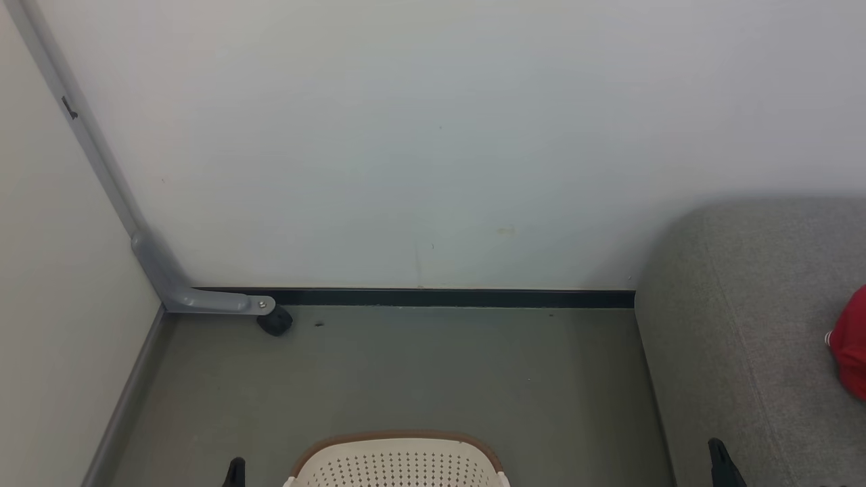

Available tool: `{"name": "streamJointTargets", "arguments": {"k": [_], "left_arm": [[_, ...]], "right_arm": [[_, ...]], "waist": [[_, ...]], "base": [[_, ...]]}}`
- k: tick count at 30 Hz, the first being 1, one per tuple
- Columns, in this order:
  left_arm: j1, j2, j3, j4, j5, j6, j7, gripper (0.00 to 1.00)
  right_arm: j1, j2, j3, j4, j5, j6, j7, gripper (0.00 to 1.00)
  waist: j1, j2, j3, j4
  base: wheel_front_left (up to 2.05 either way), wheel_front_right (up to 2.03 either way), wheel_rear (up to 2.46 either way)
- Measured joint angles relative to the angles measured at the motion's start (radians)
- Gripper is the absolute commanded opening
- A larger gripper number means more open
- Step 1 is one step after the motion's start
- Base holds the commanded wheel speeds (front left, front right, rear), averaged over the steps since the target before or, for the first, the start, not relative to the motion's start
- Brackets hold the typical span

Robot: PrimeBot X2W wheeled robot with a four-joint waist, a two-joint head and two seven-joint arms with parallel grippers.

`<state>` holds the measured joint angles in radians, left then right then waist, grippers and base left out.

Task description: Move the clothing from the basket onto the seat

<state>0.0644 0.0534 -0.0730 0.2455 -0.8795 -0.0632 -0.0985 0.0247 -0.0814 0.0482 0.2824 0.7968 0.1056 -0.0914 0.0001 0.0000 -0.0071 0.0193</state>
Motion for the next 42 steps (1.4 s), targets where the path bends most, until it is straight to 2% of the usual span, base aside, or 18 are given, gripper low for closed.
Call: {"name": "streamJointTargets", "arguments": {"k": [1,42], "left_arm": [[-0.023,-0.001,0.030,0.008,-0.133,-0.009,0.038,0.00],[-0.122,-0.010,0.140,0.047,-0.639,-0.053,0.187,0.00]], "right_arm": [[-0.020,0.006,-0.036,0.003,0.155,0.000,0.039,0.00],[-0.093,0.035,-0.167,0.016,0.722,0.009,0.185,0.00]], "waist": [[0.0000,0.0000,0.002,-0.004],[-0.0002,0.0000,0.008,-0.018]], "base": [[0.00,0.00,0.00],[0.00,0.00,0.00]]}}
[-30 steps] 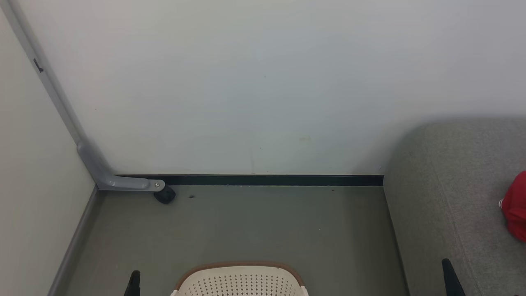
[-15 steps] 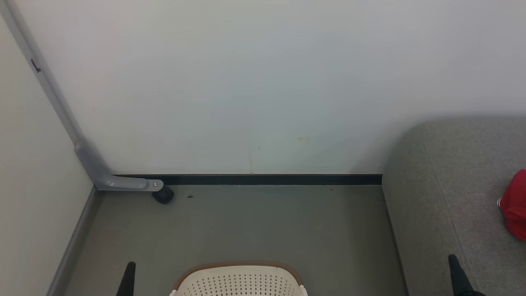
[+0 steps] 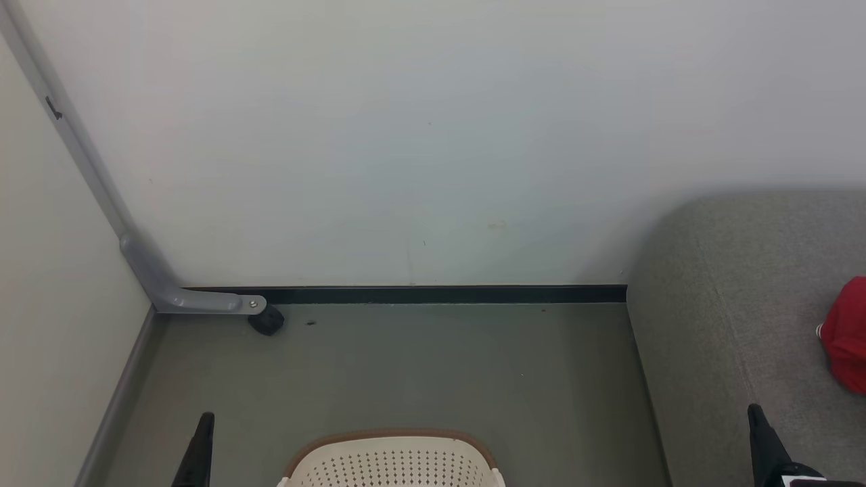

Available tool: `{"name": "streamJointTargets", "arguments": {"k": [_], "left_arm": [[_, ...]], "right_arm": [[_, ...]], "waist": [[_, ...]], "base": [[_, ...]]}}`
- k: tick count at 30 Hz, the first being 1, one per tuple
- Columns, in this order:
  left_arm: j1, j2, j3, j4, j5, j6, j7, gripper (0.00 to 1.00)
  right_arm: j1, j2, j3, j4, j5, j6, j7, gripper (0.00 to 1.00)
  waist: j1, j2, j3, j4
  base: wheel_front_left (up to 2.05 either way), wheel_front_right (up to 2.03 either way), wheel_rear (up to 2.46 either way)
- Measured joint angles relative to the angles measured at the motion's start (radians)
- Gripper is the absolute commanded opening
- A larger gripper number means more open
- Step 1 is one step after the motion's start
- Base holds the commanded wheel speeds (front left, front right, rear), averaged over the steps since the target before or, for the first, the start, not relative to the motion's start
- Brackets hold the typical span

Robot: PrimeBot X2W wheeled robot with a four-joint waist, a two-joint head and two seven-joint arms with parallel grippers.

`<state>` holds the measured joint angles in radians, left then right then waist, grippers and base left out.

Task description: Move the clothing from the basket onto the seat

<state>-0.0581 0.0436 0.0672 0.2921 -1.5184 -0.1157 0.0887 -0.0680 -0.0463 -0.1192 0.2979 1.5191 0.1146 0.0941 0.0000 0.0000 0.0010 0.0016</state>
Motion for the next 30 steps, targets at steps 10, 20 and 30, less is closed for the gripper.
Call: {"name": "streamJointTargets", "arguments": {"k": [10,20,30], "left_arm": [[-0.018,-0.002,0.018,0.008,-0.081,-0.008,0.020,0.00],[-0.018,-0.002,0.018,0.008,-0.082,-0.008,0.020,0.00],[-0.018,-0.003,0.018,0.008,-0.082,-0.008,0.020,0.00]], "right_arm": [[-0.009,0.002,-0.019,0.001,0.075,0.001,0.019,0.00],[-0.009,0.003,-0.019,0.001,0.075,0.001,0.019,0.00],[-0.009,0.003,-0.019,0.001,0.075,0.002,0.019,0.00]], "waist": [[0.0000,0.0000,0.001,-0.002],[0.0000,0.0000,0.001,-0.002],[0.0000,0.0000,0.001,-0.002]], "base": [[0.00,0.00,0.00],[0.00,0.00,0.00],[0.00,0.00,0.00]]}}
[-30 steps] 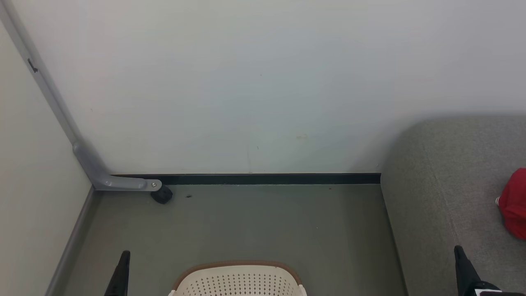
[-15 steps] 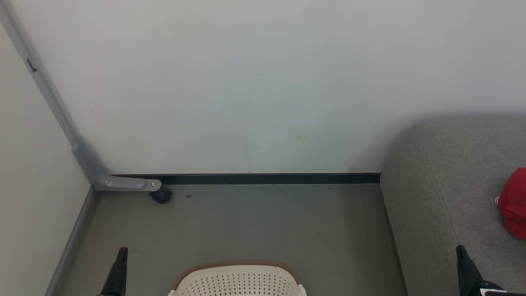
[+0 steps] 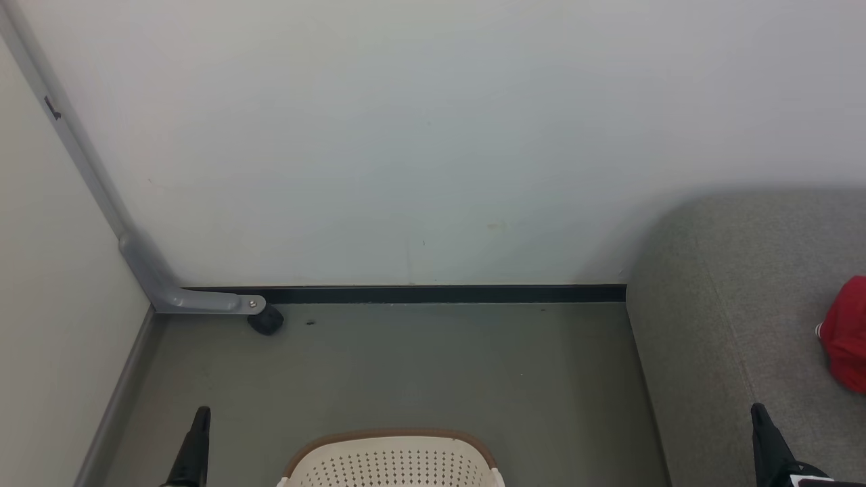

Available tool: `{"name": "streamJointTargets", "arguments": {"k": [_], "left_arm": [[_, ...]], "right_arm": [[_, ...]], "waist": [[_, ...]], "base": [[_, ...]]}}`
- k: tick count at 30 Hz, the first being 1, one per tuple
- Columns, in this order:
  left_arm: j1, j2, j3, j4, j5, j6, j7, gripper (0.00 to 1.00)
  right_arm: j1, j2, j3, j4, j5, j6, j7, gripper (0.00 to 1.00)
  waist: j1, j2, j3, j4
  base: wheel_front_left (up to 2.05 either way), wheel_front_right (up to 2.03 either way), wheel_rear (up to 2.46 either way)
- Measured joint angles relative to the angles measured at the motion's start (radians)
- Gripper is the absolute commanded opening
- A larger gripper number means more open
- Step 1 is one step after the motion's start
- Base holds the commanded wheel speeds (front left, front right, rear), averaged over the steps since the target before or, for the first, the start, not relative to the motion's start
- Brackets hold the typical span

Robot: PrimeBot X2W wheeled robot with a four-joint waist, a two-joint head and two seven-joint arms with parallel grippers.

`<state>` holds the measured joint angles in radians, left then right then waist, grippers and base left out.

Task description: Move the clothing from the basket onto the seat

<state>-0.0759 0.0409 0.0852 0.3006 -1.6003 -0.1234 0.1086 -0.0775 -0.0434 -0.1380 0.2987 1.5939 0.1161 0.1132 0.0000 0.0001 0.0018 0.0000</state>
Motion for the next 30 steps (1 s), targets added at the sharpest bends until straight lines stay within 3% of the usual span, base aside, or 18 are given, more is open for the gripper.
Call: {"name": "streamJointTargets", "arguments": {"k": [30], "left_arm": [[0.000,-0.001,0.000,0.000,0.000,0.000,0.000,0.00]], "right_arm": [[0.000,0.000,0.000,0.000,0.000,0.000,0.000,0.00]], "waist": [[0.0000,0.0000,0.000,0.000]], "base": [[0.00,0.00,0.00]]}}
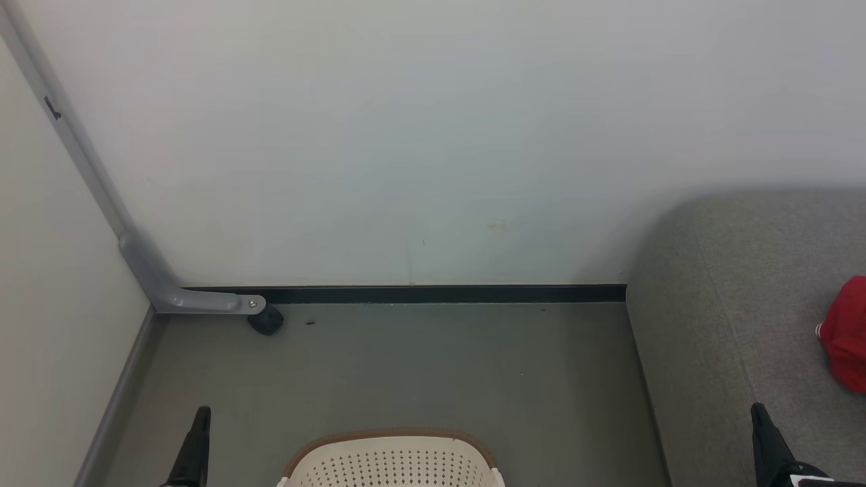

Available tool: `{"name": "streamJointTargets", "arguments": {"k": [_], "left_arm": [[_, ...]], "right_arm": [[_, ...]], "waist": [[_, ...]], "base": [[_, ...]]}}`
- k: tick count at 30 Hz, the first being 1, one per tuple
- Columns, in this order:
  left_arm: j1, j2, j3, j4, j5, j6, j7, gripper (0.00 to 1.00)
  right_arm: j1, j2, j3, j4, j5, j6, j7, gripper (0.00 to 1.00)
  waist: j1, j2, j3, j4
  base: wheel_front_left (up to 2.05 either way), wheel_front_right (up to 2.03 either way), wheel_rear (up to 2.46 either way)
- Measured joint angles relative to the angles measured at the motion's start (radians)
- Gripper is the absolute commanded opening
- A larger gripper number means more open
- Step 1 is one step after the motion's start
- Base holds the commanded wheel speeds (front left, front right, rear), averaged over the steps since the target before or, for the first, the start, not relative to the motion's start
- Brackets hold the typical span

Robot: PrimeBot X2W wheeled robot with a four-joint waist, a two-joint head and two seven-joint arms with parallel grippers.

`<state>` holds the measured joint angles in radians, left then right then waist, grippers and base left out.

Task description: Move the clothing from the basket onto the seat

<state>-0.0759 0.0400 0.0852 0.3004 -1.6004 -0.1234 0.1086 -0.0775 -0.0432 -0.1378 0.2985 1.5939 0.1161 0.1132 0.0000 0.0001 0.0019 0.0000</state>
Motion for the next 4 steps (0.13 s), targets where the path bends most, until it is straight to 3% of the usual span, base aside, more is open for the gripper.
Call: {"name": "streamJointTargets", "arguments": {"k": [4], "left_arm": [[0.000,0.000,0.000,0.000,0.000,0.000,0.000,0.00]], "right_arm": [[0.000,0.000,0.000,0.000,0.000,0.000,0.000,0.00]], "waist": [[0.0000,0.0000,0.000,0.000]], "base": [[0.00,0.00,0.00]]}}
